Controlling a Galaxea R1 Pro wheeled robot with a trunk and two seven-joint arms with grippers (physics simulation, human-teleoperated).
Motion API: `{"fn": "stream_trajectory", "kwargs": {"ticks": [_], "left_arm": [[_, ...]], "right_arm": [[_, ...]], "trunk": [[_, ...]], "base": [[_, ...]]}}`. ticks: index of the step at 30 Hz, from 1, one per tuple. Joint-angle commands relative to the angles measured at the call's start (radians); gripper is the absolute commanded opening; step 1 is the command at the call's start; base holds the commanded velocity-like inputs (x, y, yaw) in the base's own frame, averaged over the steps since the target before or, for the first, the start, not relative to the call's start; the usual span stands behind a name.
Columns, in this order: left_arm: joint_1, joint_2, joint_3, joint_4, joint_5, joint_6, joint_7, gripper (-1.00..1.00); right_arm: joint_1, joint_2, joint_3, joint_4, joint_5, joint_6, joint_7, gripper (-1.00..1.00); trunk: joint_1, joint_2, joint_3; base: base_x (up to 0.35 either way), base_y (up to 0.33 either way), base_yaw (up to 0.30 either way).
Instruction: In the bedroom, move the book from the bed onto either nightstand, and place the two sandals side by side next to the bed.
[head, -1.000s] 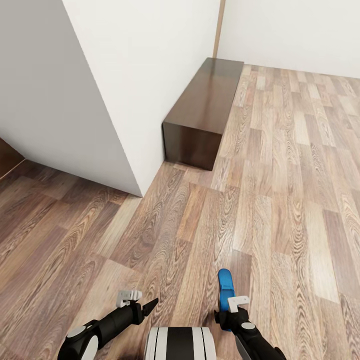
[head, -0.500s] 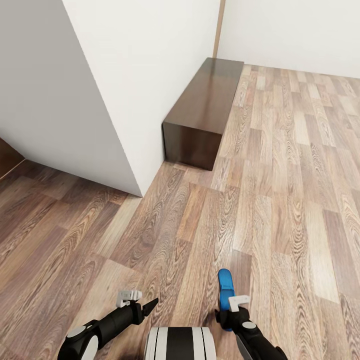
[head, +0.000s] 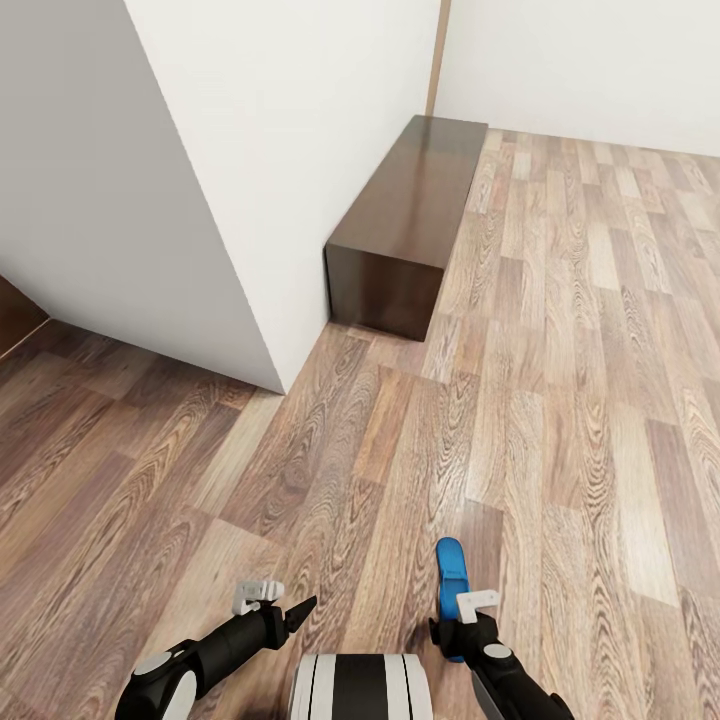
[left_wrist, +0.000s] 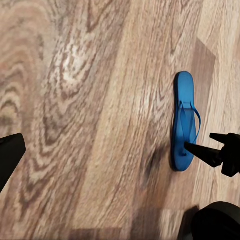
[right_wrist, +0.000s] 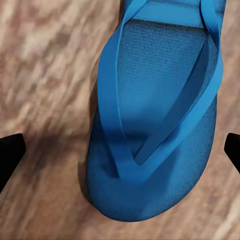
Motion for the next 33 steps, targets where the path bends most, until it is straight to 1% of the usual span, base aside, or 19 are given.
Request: {"fn": "stream_trajectory", "kwargs": {"ticks": [1, 20, 27, 33], "left_arm": [[0.000, 0.001, -0.001, -0.001, 0.011, 0.008, 0.001, 1.00], [0.000, 0.001, -0.001, -0.001, 0.010, 0.008, 0.002, 1.00], [0.000, 0.001, -0.001, -0.001, 0.011, 0.008, 0.002, 1.00], [0.000, 0.001, -0.001, 0.001, 0.011, 0.008, 0.001, 1.00]], "right_arm": [[0.000, 0.000, 0.005, -0.002, 0.004, 0.007, -0.006, 1.00], [0.000, -0.002, 0.003, 0.001, 0.004, 0.006, -0.005, 1.00], [0.000, -0.003, 0.003, 0.001, 0.003, 0.005, -0.006, 1.00], [0.000, -0.001, 0.003, 0.001, 0.003, 0.005, -0.006, 1.00]], "trunk": [[0.000, 0.000, -0.001], [0.000, 0.000, -0.001], [0.000, 0.000, -0.001], [0.000, 0.000, -0.001]], "base": [[0.000, 0.000, 0.000], [0.000, 0.000, 0.000], [0.136, 0.000, 0.000], [0.043, 0.000, 0.000]]}}
